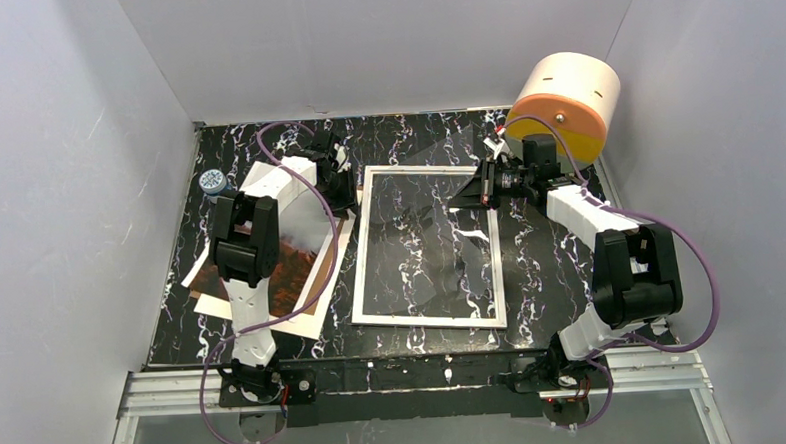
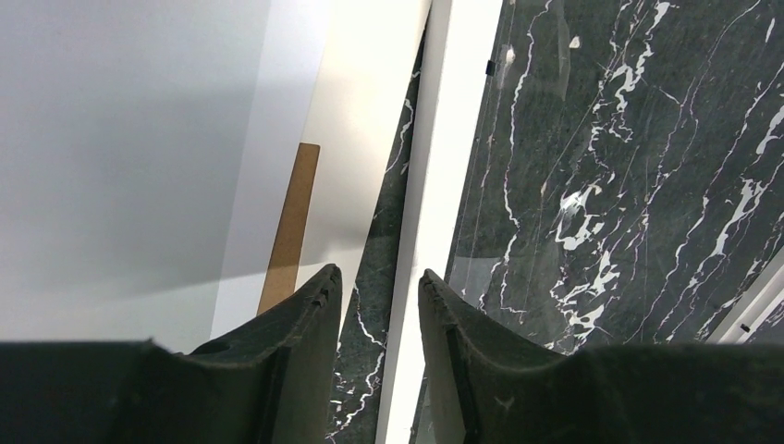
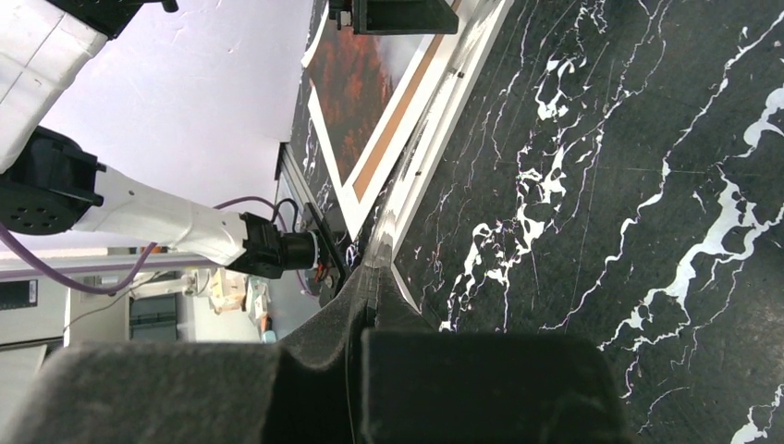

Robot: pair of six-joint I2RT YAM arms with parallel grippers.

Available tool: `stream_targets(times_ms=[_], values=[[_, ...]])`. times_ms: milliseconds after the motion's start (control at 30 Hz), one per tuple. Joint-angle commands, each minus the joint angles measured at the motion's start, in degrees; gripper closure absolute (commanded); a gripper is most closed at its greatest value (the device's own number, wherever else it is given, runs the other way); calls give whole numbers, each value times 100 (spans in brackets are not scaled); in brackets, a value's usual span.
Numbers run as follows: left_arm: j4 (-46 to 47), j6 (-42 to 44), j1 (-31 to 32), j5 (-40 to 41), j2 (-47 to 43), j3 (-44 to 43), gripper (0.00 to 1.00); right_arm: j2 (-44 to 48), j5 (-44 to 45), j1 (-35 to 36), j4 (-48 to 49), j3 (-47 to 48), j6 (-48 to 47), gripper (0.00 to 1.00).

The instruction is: Put the photo into the frame

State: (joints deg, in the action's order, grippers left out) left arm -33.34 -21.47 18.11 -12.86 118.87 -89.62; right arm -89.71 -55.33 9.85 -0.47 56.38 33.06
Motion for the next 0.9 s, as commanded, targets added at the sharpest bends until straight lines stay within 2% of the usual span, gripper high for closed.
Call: stream_targets(times_ms=[0, 867], values=[[-121, -21, -22, -94, -22, -86, 67, 235, -287, 35, 311, 96, -115, 99], [-109, -50, -21, -141, 29, -63, 67, 489, 1, 73, 56, 40, -317, 99]])
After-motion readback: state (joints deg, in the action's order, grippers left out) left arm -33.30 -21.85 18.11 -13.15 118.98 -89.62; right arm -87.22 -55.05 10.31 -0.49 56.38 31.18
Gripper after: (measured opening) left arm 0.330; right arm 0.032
